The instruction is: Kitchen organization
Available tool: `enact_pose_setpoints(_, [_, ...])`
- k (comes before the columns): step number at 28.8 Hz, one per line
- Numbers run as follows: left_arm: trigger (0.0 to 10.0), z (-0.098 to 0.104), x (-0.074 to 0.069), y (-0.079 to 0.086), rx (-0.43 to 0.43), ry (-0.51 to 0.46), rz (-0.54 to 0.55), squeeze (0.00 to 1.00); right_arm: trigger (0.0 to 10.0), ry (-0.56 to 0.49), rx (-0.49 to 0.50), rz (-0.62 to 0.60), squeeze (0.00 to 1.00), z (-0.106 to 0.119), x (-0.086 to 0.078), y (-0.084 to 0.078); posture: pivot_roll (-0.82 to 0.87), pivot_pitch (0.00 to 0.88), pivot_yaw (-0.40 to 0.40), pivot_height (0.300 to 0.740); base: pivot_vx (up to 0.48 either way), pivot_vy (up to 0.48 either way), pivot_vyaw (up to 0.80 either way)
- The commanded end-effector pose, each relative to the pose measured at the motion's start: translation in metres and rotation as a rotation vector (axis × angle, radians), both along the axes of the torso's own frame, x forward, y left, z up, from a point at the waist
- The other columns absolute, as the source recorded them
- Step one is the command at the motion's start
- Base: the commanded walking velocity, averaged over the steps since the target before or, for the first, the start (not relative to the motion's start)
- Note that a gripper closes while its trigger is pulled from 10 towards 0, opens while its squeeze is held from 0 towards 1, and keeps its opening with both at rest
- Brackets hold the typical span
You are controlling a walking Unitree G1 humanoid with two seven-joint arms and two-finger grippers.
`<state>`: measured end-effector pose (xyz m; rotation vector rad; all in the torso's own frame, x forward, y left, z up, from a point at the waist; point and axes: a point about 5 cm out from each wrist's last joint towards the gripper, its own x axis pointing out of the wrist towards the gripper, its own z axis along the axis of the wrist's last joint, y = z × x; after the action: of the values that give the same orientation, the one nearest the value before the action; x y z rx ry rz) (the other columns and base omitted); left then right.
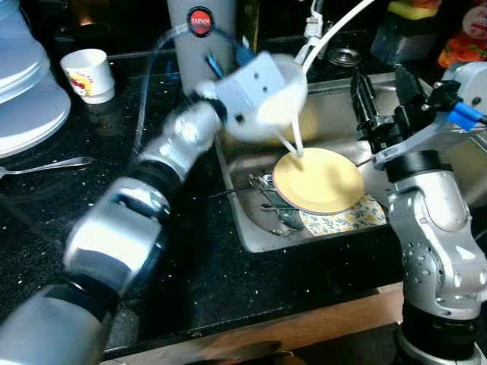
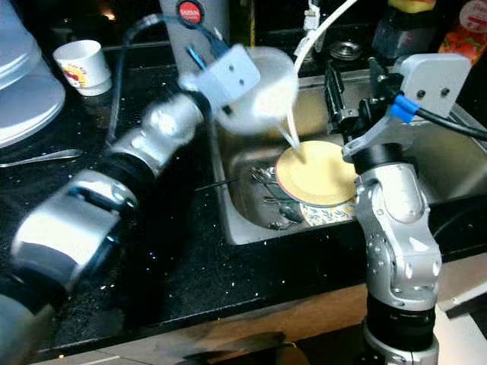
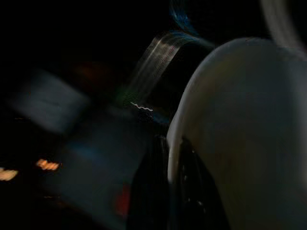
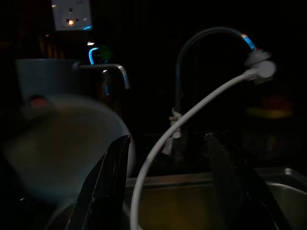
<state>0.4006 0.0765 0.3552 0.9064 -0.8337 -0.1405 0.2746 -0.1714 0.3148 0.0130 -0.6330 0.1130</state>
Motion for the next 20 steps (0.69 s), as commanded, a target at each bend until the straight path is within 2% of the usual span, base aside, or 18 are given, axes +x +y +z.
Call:
enact_pose_setpoints(1, [10.0, 0.024, -0.007, 0.033, 0.092, -0.196, 0.105, 0.00, 10.0, -0.031, 0.000, 0.004, 0.00, 0.005, 0.000, 0.000, -0.06, 0.098, 0.037, 0.740, 0.000, 0.000, 0.00])
enact_pose_setpoints(2, [10.0, 0.027, -0.009, 0.044, 0.126, -0.214, 0.132, 0.00, 10.0, -0.033, 0.000, 0.003, 0.00, 0.005, 0.000, 0.000, -0.06, 0.098, 0.037, 0.740, 0.000, 0.000, 0.00])
enact_pose_setpoints(3, [10.0, 0.024, -0.008, 0.057, 0.188, -0.192, 0.159, 0.00, 10.0, -0.034, 0.001, 0.004, 0.00, 0.005, 0.000, 0.000, -0.04, 0.094, 0.038, 0.740, 0.000, 0.000, 0.00])
enact_pose_setpoints(4, [10.0, 0.024, -0.008, 0.057, 0.188, -0.192, 0.159, 0.00, 10.0, -0.034, 0.001, 0.004, 0.00, 0.005, 0.000, 0.000, -0.04, 0.094, 0.038, 0.740, 0.000, 0.000, 0.00])
enact_pose_setpoints(6, [10.0, 0.015, -0.008, 0.076, 0.300, -0.138, 0.196, 0.00, 10.0, -0.034, 0.004, 0.007, 0.00, 0.004, 0.002, 0.000, -0.03, 0.090, 0.038, 0.740, 0.000, 0.000, 0.00])
enact_pose_setpoints(7, [10.0, 0.015, -0.008, 0.076, 0.300, -0.138, 0.196, 0.00, 10.0, -0.034, 0.004, 0.007, 0.00, 0.004, 0.002, 0.000, -0.03, 0.090, 0.038, 0.740, 0.000, 0.000, 0.00])
enact_pose_setpoints(10, [10.0, 0.000, -0.009, 0.108, 0.391, -0.043, 0.262, 0.00, 10.0, -0.035, 0.011, 0.015, 0.00, 0.003, 0.004, 0.001, -0.01, 0.082, 0.035, 0.740, 0.000, 0.000, 0.00])
enact_pose_setpoints(11, [10.0, 0.000, -0.009, 0.108, 0.391, -0.043, 0.262, 0.00, 10.0, -0.035, 0.011, 0.015, 0.00, 0.003, 0.004, 0.001, -0.01, 0.082, 0.035, 0.740, 0.000, 0.000, 0.00])
enact_pose_setpoints(15, [10.0, -0.020, -0.006, 0.127, 0.430, -0.013, 0.346, 0.00, 10.0, -0.043, 0.015, 0.027, 0.00, 0.004, 0.007, 0.003, 0.00, 0.074, 0.029, 0.740, 0.000, 0.000, 0.00])
enact_pose_setpoints(20, [10.0, -0.031, -0.004, 0.131, 0.470, 0.021, 0.369, 0.00, 10.0, -0.048, 0.012, 0.028, 0.00, 0.005, 0.008, 0.002, -0.01, 0.067, 0.026, 0.740, 0.000, 0.000, 0.00])
